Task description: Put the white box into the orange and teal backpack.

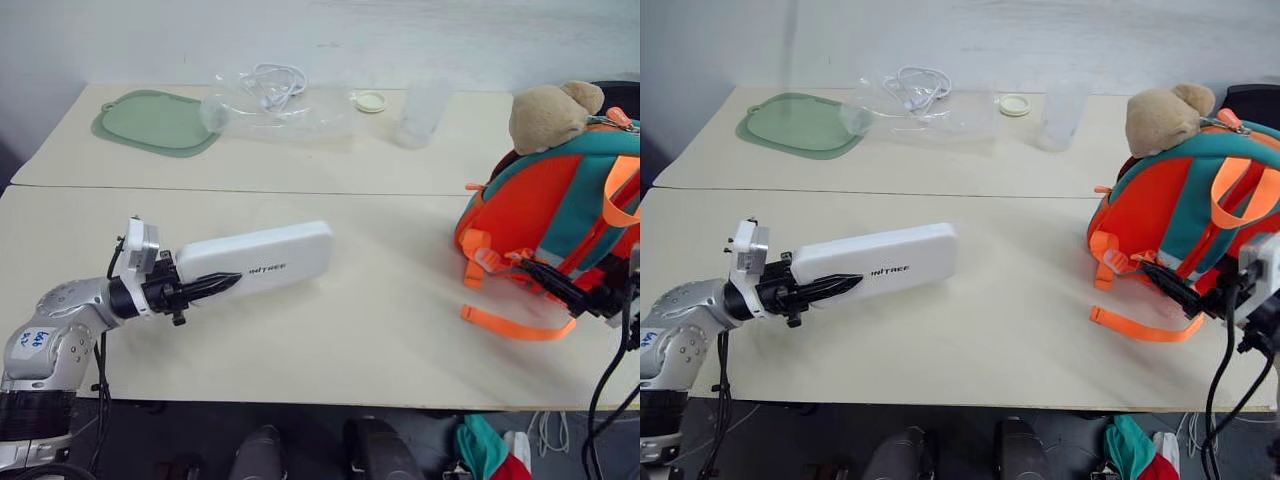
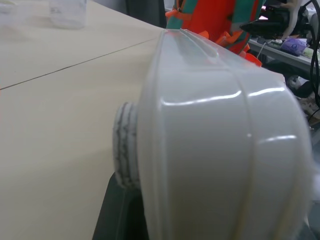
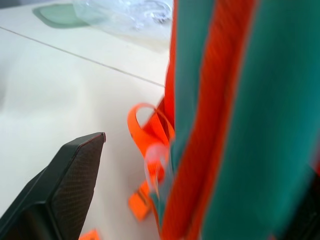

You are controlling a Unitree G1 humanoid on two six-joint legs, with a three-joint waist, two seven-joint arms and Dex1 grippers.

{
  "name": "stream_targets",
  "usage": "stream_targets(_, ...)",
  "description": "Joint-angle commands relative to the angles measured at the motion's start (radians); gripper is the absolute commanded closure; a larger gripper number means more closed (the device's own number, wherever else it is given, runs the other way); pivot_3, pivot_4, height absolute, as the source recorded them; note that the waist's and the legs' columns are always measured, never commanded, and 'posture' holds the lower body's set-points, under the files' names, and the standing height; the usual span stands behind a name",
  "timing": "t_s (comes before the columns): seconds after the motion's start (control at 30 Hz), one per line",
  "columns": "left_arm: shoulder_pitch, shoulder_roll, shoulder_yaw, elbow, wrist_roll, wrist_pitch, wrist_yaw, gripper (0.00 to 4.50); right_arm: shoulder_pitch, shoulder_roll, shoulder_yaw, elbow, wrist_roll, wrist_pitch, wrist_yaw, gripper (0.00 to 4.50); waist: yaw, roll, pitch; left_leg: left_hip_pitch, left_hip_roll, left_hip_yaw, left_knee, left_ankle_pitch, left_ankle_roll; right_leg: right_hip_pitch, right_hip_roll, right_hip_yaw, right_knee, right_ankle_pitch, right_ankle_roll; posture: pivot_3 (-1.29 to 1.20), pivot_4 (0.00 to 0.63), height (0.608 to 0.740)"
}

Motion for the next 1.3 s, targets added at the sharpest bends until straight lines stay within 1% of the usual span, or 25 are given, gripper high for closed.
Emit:
stream_targets(0.03,0.003,-0.015,0.052,-0.054,-0.030,0.010,0.024,3.31,-0.078,0.004,0.043,0.031,-0.017,-0.026,0.001,0.31,0.000,0.000,0.000,0.000,0.000,0.000,0.000,0.000,0.000,0.000,0.000,0.000,0.000,0.000,0.000,0.00,0.150,0.740)
stream_targets(0.1,-0.003,-0.024,0.071,-0.061,-0.046,0.027,0.042,3.31,-0.114,0.015,0.075,0.050,-0.036,-0.058,0.012,0.79,0.000,0.000,0.000,0.000,0.000,0.000,0.000,0.000,0.000,0.000,0.000,0.000,0.000,0.000,0.000,0.00,0.150,0.740)
stream_targets(0.2,-0.012,-0.029,0.100,-0.062,-0.073,0.064,0.061,3.31,-0.147,0.027,0.107,0.045,-0.031,-0.071,0.038,1.79,0.000,0.000,0.000,0.000,0.000,0.000,0.000,0.000,0.000,0.000,0.000,0.000,0.001,0.000,0.000,0.00,0.150,0.740)
stream_targets(0.3,-0.020,-0.032,0.136,-0.046,-0.102,0.100,0.087,3.31,-0.197,0.037,0.142,-0.019,0.031,-0.013,0.067,2.89,-0.004,0.000,0.000,0.000,0.000,0.000,0.001,0.000,0.000,-0.001,0.000,0.000,0.001,0.000,0.000,0.00,0.150,0.740)
stream_targets(0.4,-0.031,-0.048,0.171,-0.022,-0.120,0.119,0.120,3.31,-0.265,0.052,0.204,-0.100,0.085,0.057,0.090,3.98,-0.012,0.001,0.001,0.000,0.001,0.000,0.000,0.001,-0.001,-0.001,0.000,0.000,0.003,0.000,0.000,0.00,0.150,0.740)
stream_targets(0.43,-0.034,-0.052,0.180,-0.018,-0.128,0.128,0.127,3.31,-0.287,0.059,0.225,-0.123,0.101,0.078,0.095,4.28,-0.013,0.001,0.001,0.000,0.001,0.000,0.000,0.001,-0.001,-0.002,0.000,0.000,0.003,0.000,0.000,0.00,0.150,0.740)
stream_targets(0.47,-0.035,-0.056,0.190,-0.014,-0.134,0.136,0.132,3.31,-0.313,0.068,0.256,-0.153,0.120,0.106,0.104,4.48,-0.013,0.001,0.001,0.000,0.001,0.000,0.000,0.001,-0.001,-0.002,0.000,0.000,0.003,0.000,0.000,0.00,0.150,0.740)
stream_targets(0.57,-0.034,-0.059,0.210,-0.003,-0.147,0.156,0.137,3.31,-0.411,0.110,0.369,-0.245,0.177,0.198,0.132,4.49,-0.019,0.001,0.001,0.000,0.001,0.000,0.000,0.001,-0.001,-0.002,0.000,0.000,0.003,0.000,0.000,0.00,0.150,0.740)
stream_targets(0.67,-0.026,-0.052,0.230,0.032,-0.144,0.163,0.121,3.31,-0.499,0.171,0.474,-0.293,0.207,0.257,0.171,4.49,-0.029,0.001,0.001,-0.002,0.001,0.000,0.000,0.001,-0.002,-0.004,0.000,0.000,0.003,0.000,-0.001,0.00,0.150,0.740)
stream_targets(0.77,-0.006,-0.040,0.246,0.061,-0.133,0.164,0.100,3.31,-0.545,0.220,0.537,-0.331,0.238,0.307,0.192,4.49,-0.027,0.001,0.001,-0.002,0.002,0.000,-0.001,0.001,-0.002,-0.005,0.000,-0.001,0.004,-0.001,-0.001,0.00,0.150,0.740)
stream_targets(0.83,0.022,-0.025,0.261,0.078,-0.128,0.166,0.082,3.31,-0.559,0.233,0.560,-0.379,0.287,0.360,0.197,4.49,-0.026,0.001,0.001,-0.004,0.002,-0.002,-0.001,0.001,-0.002,-0.005,0.000,-0.002,0.005,-0.001,-0.002,0.00,0.150,0.740)
stream_targets(0.97,0.057,-0.008,0.287,0.074,-0.133,0.169,0.067,3.31,-0.524,0.171,0.537,-0.441,0.359,0.446,0.224,4.49,-0.018,0.001,0.001,-0.006,0.000,-0.004,0.000,0.000,0.000,-0.005,-0.003,-0.005,0.003,-0.001,-0.001,0.00,0.150,0.740)
stream_targets(1.07,0.089,0.005,0.324,0.053,-0.146,0.178,0.059,3.31,-0.439,0.046,0.482,-0.429,0.366,0.487,0.280,4.49,0.001,0.000,0.000,-0.007,-0.002,-0.006,0.000,-0.001,0.002,-0.003,-0.006,-0.007,0.000,-0.001,-0.001,0.00,0.150,0.740)
stream_targets(1.1,0.104,0.010,0.339,0.036,-0.157,0.187,0.050,3.31,-0.408,0.006,0.460,-0.412,0.354,0.485,0.294,4.49,0.002,0.000,0.000,-0.007,-0.002,-0.007,0.000,-0.002,0.003,-0.002,-0.006,-0.008,-0.005,-0.001,-0.001,0.00,0.150,0.740)
stream_targets(1.2,0.148,0.037,0.382,-0.062,-0.245,0.263,0.026,3.31,-0.340,-0.051,0.418,-0.364,0.310,0.446,0.306,4.49,0.000,-0.001,0.000,-0.007,-0.003,-0.006,0.000,-0.003,0.004,-0.001,-0.007,-0.008,-0.007,-0.001,-0.001,0.00,0.150,0.740)
stream_targets(1.3,0.157,0.075,0.437,-0.167,-0.374,0.362,0.044,3.31,-0.323,-0.040,0.408,-0.363,0.307,0.433,0.290,4.49,-0.001,-0.001,0.001,-0.007,-0.002,-0.007,-0.001,-0.002,0.003,-0.001,-0.007,-0.009,-0.006,-0.001,-0.001,0.00,0.150,0.740)
